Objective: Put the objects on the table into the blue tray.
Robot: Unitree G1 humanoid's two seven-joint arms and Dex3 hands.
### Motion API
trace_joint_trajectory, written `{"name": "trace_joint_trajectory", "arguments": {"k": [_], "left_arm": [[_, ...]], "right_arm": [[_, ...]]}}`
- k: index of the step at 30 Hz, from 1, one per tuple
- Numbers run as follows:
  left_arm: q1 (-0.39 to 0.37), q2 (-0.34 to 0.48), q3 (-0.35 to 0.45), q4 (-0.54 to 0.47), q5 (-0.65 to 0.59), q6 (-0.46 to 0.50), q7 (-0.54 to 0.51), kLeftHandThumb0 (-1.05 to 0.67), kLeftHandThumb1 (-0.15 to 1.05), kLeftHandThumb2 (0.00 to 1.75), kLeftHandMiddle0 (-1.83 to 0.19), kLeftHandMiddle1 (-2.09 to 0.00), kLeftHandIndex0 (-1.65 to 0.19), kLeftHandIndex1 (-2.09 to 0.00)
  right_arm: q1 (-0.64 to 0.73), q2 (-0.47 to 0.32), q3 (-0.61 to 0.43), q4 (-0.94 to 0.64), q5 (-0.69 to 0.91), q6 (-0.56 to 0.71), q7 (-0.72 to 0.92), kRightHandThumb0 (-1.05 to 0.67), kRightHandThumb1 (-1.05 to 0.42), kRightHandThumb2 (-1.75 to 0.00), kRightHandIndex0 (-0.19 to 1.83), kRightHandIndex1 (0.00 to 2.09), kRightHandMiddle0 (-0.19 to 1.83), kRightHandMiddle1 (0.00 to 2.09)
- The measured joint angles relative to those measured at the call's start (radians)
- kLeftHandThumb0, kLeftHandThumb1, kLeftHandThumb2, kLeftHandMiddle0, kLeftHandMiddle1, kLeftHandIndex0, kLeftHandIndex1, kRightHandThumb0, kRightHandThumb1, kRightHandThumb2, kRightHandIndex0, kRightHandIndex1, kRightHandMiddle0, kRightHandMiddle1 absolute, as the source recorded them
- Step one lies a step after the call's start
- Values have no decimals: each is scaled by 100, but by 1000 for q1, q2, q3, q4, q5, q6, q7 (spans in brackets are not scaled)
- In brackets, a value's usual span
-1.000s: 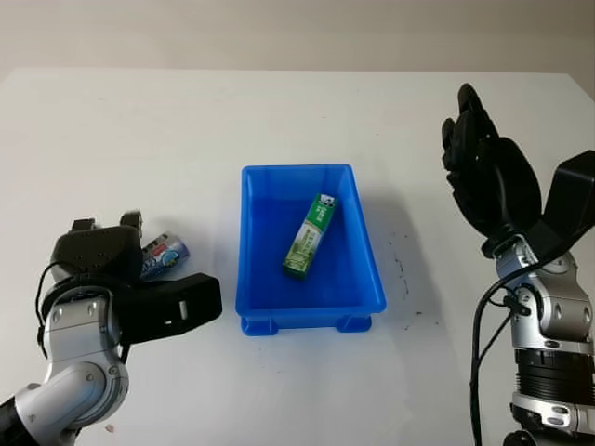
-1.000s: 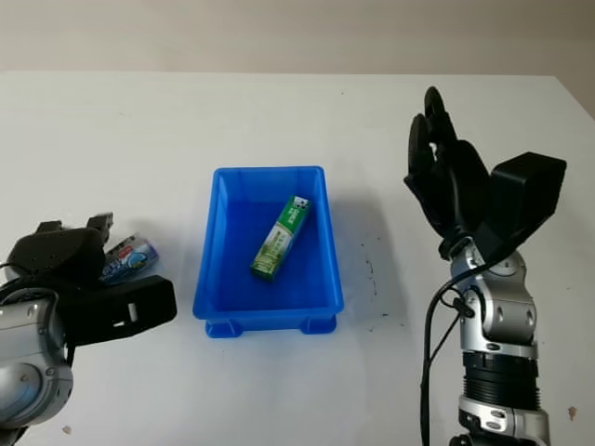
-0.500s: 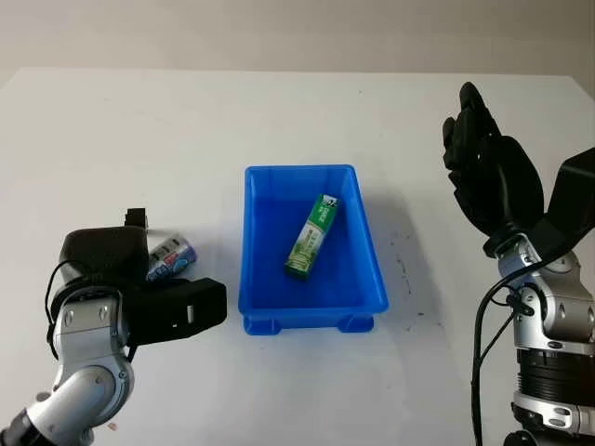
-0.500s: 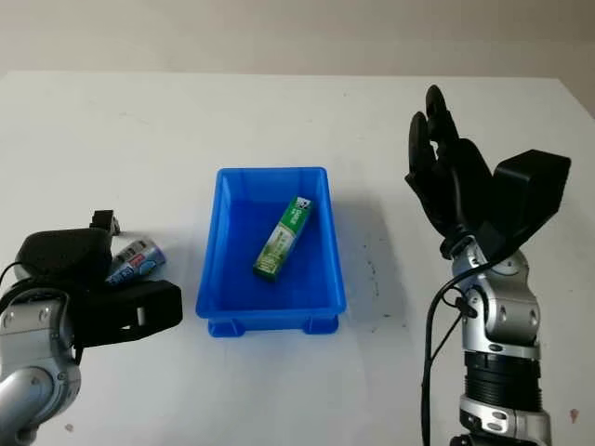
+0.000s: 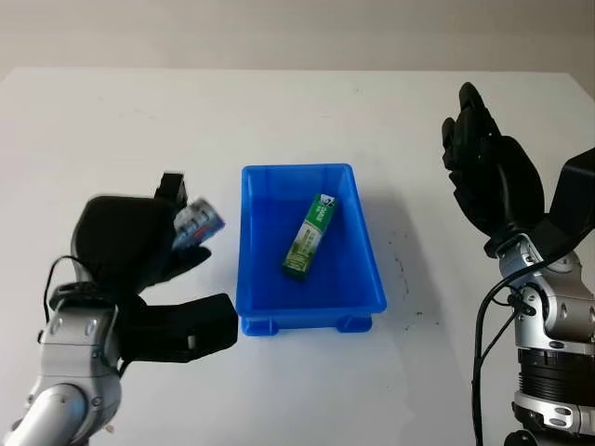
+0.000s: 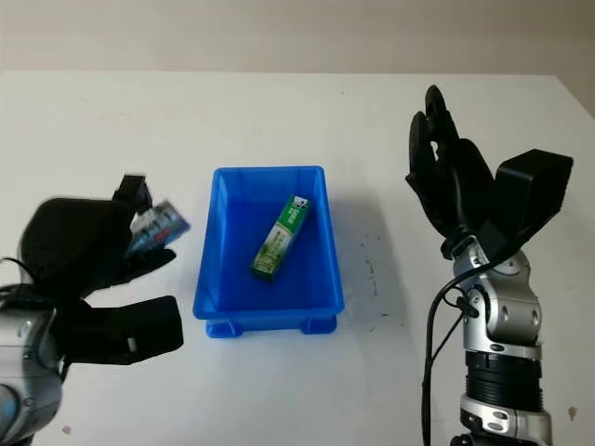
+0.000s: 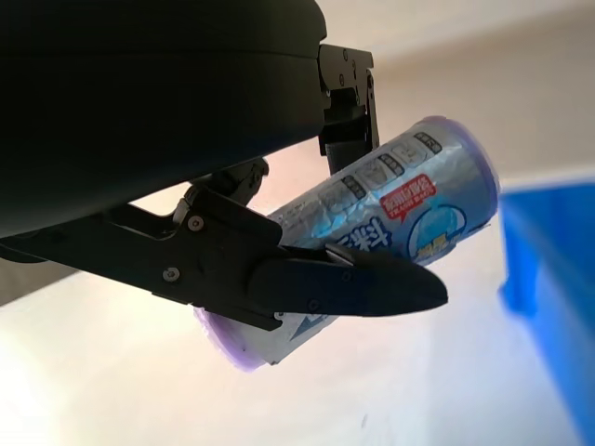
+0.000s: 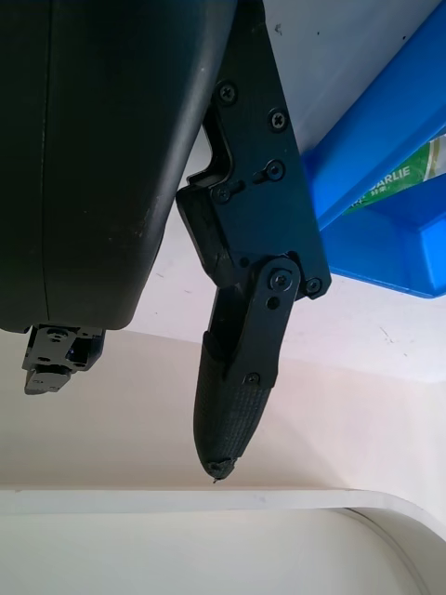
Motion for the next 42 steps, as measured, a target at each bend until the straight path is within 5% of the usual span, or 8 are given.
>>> {"name": "trace_joint_trajectory", "arguments": {"k": [7, 20, 25, 35, 38, 39, 41, 42], "left_arm": [[-39, -17, 37, -1, 51, -37, -69, -42, 105, 35, -70, -209, -14, -209], [-291, -32, 101, 18, 42, -146, -76, -45, 105, 24, -90, -209, -44, -209], [-437, -30, 41, 71, -73, -305, -50, -43, 105, 22, -95, -209, -47, -209], [-572, -147, -141, 212, -118, -361, -171, -47, 105, 26, -105, -209, -58, -209], [-583, -148, -179, 250, -100, -382, -186, -52, 105, 17, -74, -201, -35, -165], [-583, -152, -183, 258, -105, -382, -197, -57, 105, 15, -45, -182, -16, -137], [-583, -155, -189, 267, -113, -382, -231, -62, 105, 14, -24, -150, 0, -111], [-584, -154, -191, 269, -118, -382, -254, -66, 105, 15, -8, -89, 10, -65]], "right_arm": [[0, 1, 0, 0, 8, 2, -4, -72, -105, -66, -19, 0, -19, 0], [13, 0, 7, 0, 10, 6, -3, -74, -105, -65, -19, 0, -19, 0], [14, -1, 21, 0, 0, 5, 14, -74, -105, -66, -19, 0, -19, 0], [19, -1, 23, -3, -4, 3, 7, -72, -105, -67, -19, 0, -19, 0], [23, -1, 23, -7, -4, -3, 7, -72, -105, -67, -19, 0, -19, 0], [25, -1, 23, -8, -5, -7, 7, -73, -105, -67, -19, 0, -19, 0], [26, -1, 23, -13, -6, -7, 3, -73, -105, -67, -19, 0, -19, 0], [28, -1, 23, -17, -6, -6, -1, -73, -105, -67, -19, 0, -19, 0]]}}
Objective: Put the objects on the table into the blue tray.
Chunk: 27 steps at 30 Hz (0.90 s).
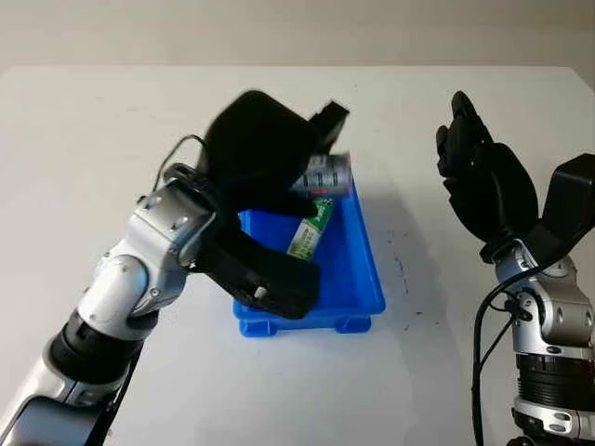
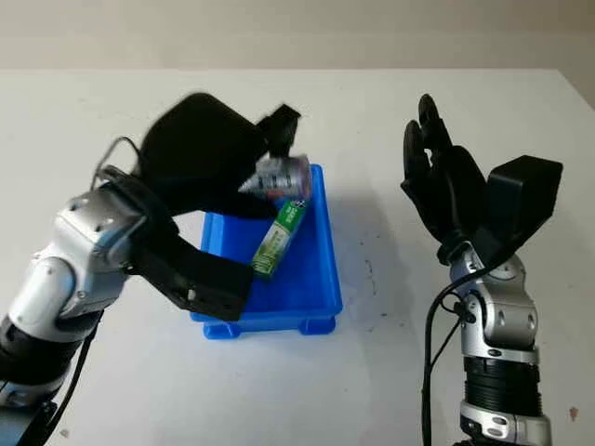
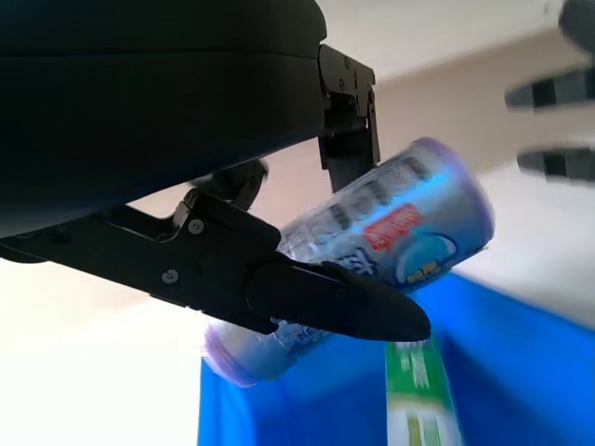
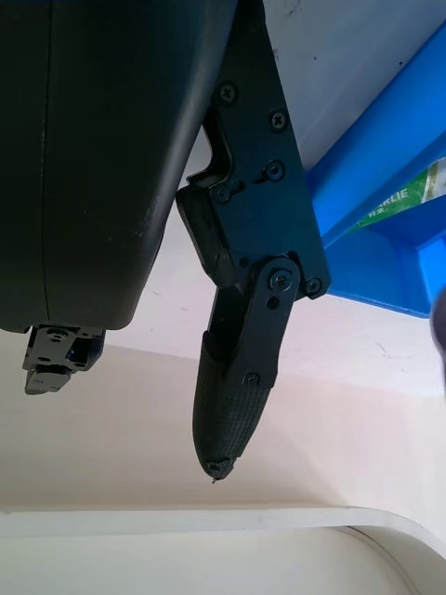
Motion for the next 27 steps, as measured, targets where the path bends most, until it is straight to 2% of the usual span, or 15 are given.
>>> {"name": "trace_joint_trajectory", "arguments": {"k": [1, 2, 3, 4, 10, 13, 14, 15, 16, 18, 21, 24, 27], "left_arm": [[-1, 4, -1, 0, -7, 0, -36, -68, 105, 15, -5, -54, 13, -41], [-1, 10, -2, 0, -10, 1, -63, -70, 105, 14, -1, -32, 16, -26], [-1, 15, -2, 0, -14, 2, -87, -70, 104, 11, 7, -15, 18, -11], [0, 21, -2, 0, -17, 2, -103, -70, 103, 10, 13, -8, 18, -5], [0, 32, 4, 0, -72, -3, -136, -71, 96, 5, 19, 0, 19, 0], [0, 39, 20, 1, -107, -22, -95, -80, 97, 5, 19, 0, 19, 0], [-1, 43, 29, 3, -123, -33, -70, -83, 101, 7, 19, 0, 19, 0], [-1, 47, 45, 9, -154, -46, -40, -87, 103, 26, 19, 0, 19, 0], [0, 46, 65, 17, -194, -59, -10, -88, 104, 40, 19, 0, 19, 0], [0, 19, 140, 50, -363, -84, 58, -85, 105, 59, 19, 0, 19, 0], [0, -74, 278, 123, -640, -103, 190, -79, 105, 65, 19, 0, 19, 0], [-3, -153, 415, 225, -855, -103, 313, -74, 105, 69, 15, -2, 15, -2], [0, -198, 531, 348, -1077, -84, 339, -72, 105, 72, 18, -1, 18, -1]], "right_arm": [[2, 0, 0, -6, 0, 1, -4, -73, -105, -67, -19, 0, -19, 0], [3, 0, -1, -9, 0, 1, -8, -73, -105, -67, -19, 0, -19, 0], [4, 0, -2, -10, 1, 1, -12, -73, -105, -68, -19, 0, -19, 0], [5, 0, -3, -11, 1, 1, -15, -73, -105, -68, -19, 0, -19, 0], [8, 3, -3, -11, 1, -1, -21, -73, -105, -68, -19, 0, -19, 0], [8, 3, -4, -6, 1, -11, -16, -73, -105, -69, -19, 0, -19, 0], [8, 3, -4, -2, 0, -14, -15, -73, -105, -69, -19, 0, -19, 0], [8, 3, -4, 0, 1, -15, -14, -73, -105, -69, -19, 0, -19, 0], [8, 3, -4, 2, 1, -16, -13, -74, -105, -69, -19, 0, -19, 0], [7, 4, -4, 11, 1, -18, -13, -74, -105, -68, -19, 0, -19, 0], [2, 15, -4, 20, 3, -18, -21, -74, -105, -67, -19, 0, -19, 0], [-9, 25, -3, 33, 5, -29, -20, -75, -105, -69, -19, 0, -19, 0], [-18, 29, 4, 41, 3, -32, -24, -77, -105, -70, -19, 0, -19, 0]]}}
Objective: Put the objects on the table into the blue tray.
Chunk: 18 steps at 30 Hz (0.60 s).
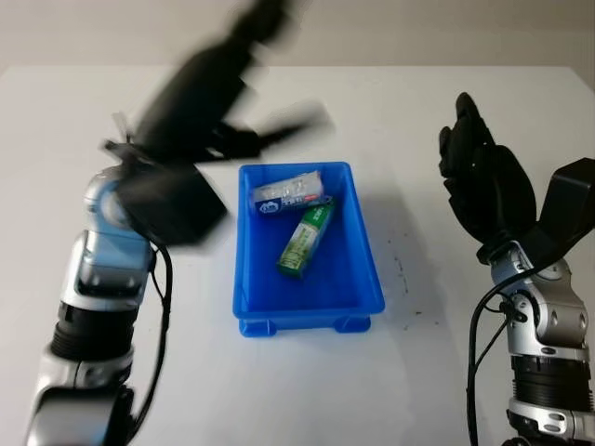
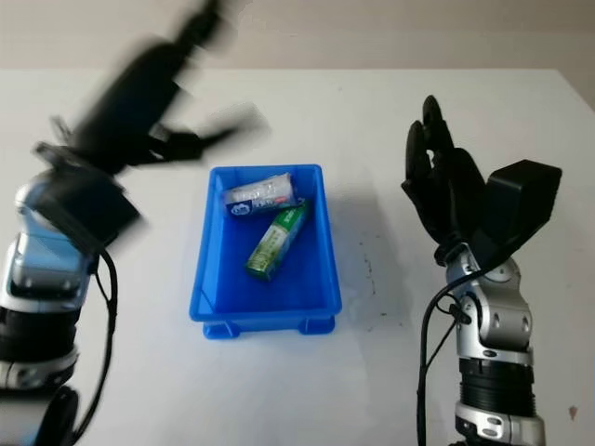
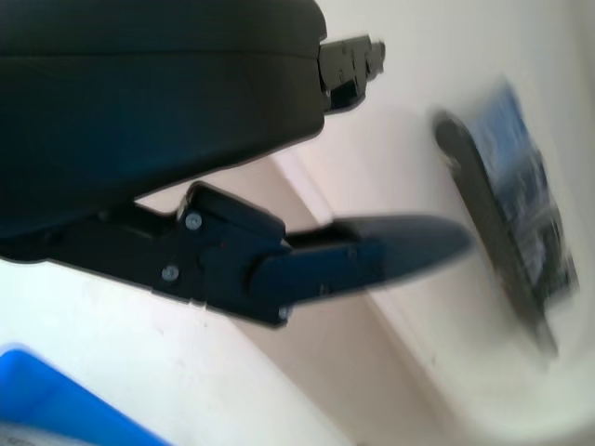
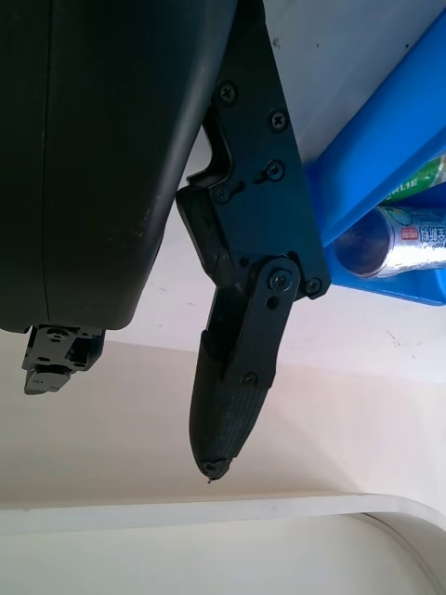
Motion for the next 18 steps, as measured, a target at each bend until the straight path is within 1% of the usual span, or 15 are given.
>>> {"name": "trace_joint_trajectory", "arguments": {"k": [2, 3, 7, 10, 18], "left_arm": [[16, -10, 53, 67, -96, 17, 5, -71, 105, 76, 19, 0, 19, 0], [30, -10, 71, 92, -122, 25, 11, -71, 105, 77, 19, 0, 19, 0], [89, -9, 110, 176, -160, 29, 53, -72, 105, 72, 19, 0, 19, 0], [108, -5, 126, 194, -179, 32, 73, -72, 105, 70, 19, 0, 19, 0], [135, 10, 112, 210, -181, 33, 84, -73, 105, 69, 19, 0, 19, 0]], "right_arm": [[-8, 6, 6, 0, -5, -5, -7, -76, -105, -72, -19, 0, -19, 0], [-12, 7, 6, 1, -7, -13, -8, -75, -105, -73, -19, 0, -19, 0], [-26, 8, 5, 12, -10, -28, -15, -76, -105, -73, -19, 0, -19, 0], [-31, 12, 4, 18, -10, -28, -24, -76, -105, -73, -19, 0, -19, 0], [-44, 20, 2, 36, -9, -43, -31, -77, -105, -73, -19, 0, -19, 0]]}}
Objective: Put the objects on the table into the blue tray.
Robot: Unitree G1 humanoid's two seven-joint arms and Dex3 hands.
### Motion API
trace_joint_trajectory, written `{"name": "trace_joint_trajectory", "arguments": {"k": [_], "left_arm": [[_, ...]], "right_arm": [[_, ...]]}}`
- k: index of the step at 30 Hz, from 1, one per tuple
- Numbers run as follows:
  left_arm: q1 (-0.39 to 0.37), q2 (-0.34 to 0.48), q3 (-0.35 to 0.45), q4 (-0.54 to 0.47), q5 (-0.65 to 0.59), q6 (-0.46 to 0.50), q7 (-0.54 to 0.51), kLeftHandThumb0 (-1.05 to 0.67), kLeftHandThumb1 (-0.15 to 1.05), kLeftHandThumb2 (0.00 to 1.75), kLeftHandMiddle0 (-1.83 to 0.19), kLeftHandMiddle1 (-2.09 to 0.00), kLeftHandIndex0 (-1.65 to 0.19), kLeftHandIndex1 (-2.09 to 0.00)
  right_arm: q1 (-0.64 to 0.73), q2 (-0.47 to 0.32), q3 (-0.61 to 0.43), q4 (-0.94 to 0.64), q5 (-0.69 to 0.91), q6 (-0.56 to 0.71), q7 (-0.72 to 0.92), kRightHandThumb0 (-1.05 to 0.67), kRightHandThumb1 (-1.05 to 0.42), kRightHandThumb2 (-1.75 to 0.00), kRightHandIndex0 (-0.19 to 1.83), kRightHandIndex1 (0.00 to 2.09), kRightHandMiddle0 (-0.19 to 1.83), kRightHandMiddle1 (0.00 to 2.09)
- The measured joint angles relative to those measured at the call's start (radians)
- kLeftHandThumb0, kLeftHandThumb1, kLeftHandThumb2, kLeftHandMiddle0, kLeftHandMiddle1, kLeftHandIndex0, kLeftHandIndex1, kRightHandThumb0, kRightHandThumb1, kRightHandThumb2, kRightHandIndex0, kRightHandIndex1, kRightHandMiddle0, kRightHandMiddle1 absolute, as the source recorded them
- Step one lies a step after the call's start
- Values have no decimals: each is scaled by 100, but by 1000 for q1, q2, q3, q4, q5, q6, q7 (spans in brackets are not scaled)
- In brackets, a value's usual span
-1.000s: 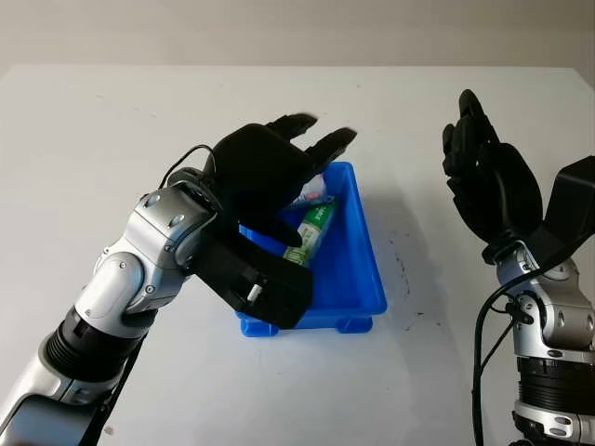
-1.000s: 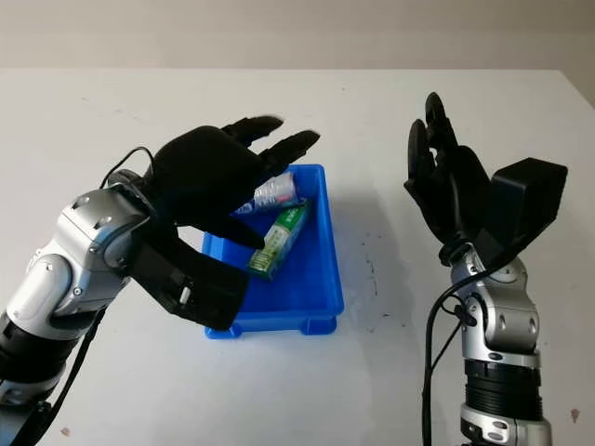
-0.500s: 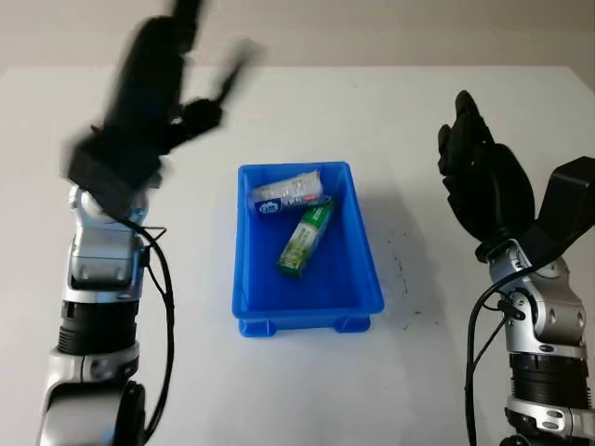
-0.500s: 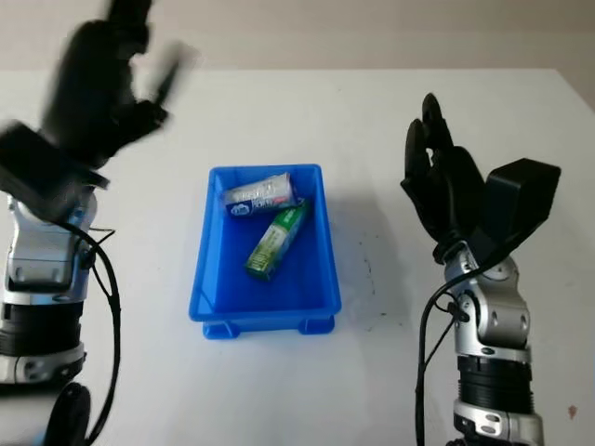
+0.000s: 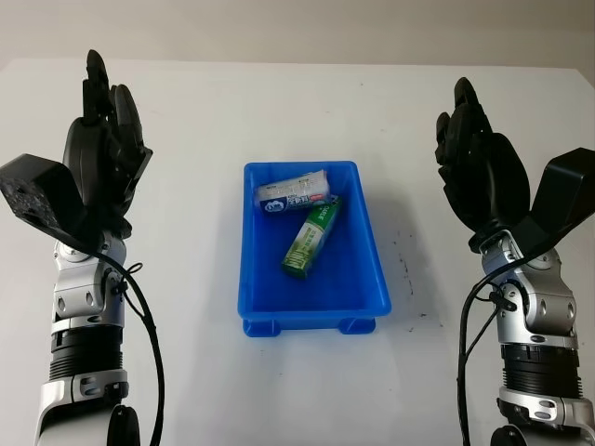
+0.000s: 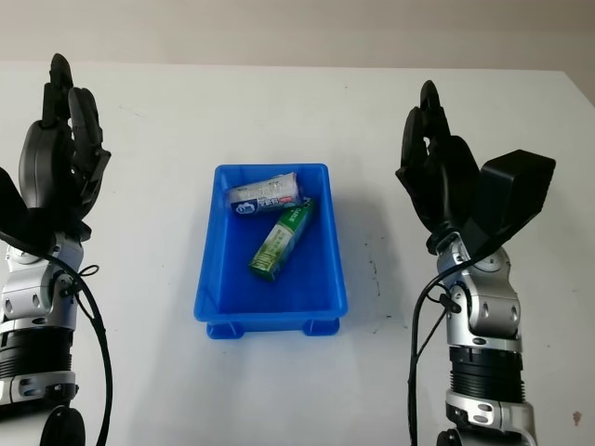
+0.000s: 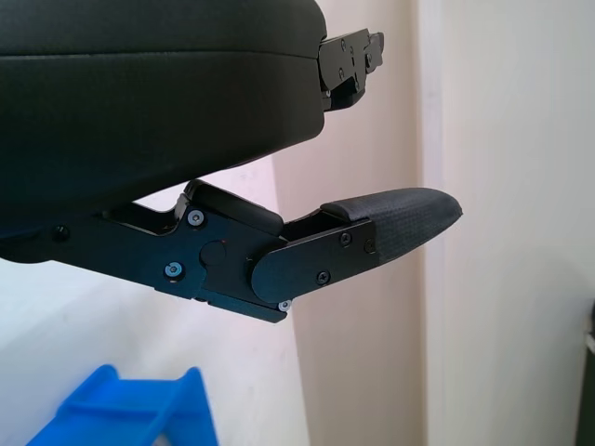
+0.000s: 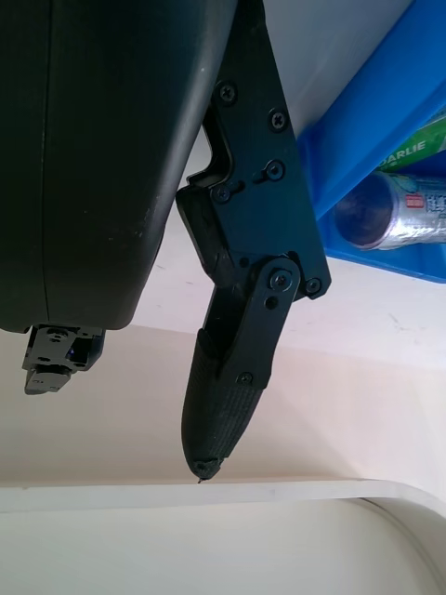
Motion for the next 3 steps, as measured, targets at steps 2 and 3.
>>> {"name": "trace_joint_trajectory", "arguments": {"k": [2, 3], "left_arm": [[2, -1, 1, 19, -7, -4, 12, -73, 105, 67, 19, 0, 19, 0], [3, -1, 1, 30, -12, -9, 16, -73, 105, 67, 19, 0, 19, 0]], "right_arm": [[-1, 2, 0, 2, 0, -4, 0, -76, -105, -73, -19, 0, -19, 0], [-1, 2, 0, 2, 0, -4, 0, -76, -105, -73, -19, 0, -19, 0]]}}
